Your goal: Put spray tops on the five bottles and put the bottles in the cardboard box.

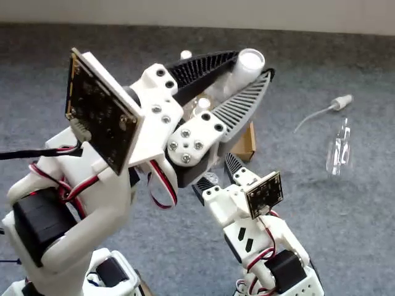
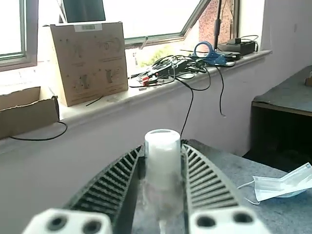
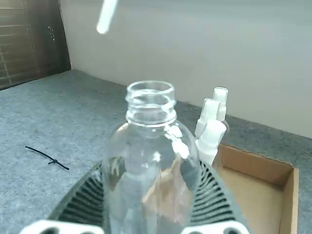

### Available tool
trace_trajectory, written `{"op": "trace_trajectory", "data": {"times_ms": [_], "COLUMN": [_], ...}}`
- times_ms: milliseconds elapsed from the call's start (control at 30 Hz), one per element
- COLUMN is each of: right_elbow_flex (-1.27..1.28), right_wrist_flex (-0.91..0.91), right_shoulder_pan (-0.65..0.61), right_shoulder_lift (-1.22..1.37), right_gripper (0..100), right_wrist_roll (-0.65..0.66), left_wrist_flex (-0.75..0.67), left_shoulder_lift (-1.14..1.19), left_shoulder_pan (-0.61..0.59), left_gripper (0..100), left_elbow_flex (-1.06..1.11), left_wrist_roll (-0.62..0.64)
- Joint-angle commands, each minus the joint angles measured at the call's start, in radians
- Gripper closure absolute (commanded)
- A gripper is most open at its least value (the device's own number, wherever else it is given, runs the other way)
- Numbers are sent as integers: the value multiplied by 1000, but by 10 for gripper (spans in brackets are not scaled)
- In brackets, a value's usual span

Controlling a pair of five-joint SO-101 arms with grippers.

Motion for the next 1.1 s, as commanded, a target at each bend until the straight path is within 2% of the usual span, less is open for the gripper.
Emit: {"op": "trace_trajectory", "data": {"times_ms": [0,167,433,633,1067], "right_elbow_flex": [-38,-39,-39,-39,-36], "right_wrist_flex": [-24,-22,-19,-19,-19], "right_shoulder_pan": [-2,-4,-4,-2,-2], "right_shoulder_lift": [-8,-8,-8,-8,-8], "right_gripper": [995,995,995,995,995], "right_wrist_roll": [-15,-17,-17,-17,-14], "left_wrist_flex": [-29,-40,-166,-167,-199], "left_shoulder_lift": [-10,-10,-12,-15,-13], "left_shoulder_pan": [24,-13,-47,-111,-108], "left_gripper": [996,995,995,995,995], "left_elbow_flex": [8,88,209,259,170], "left_wrist_roll": [8,6,2,6,6]}}
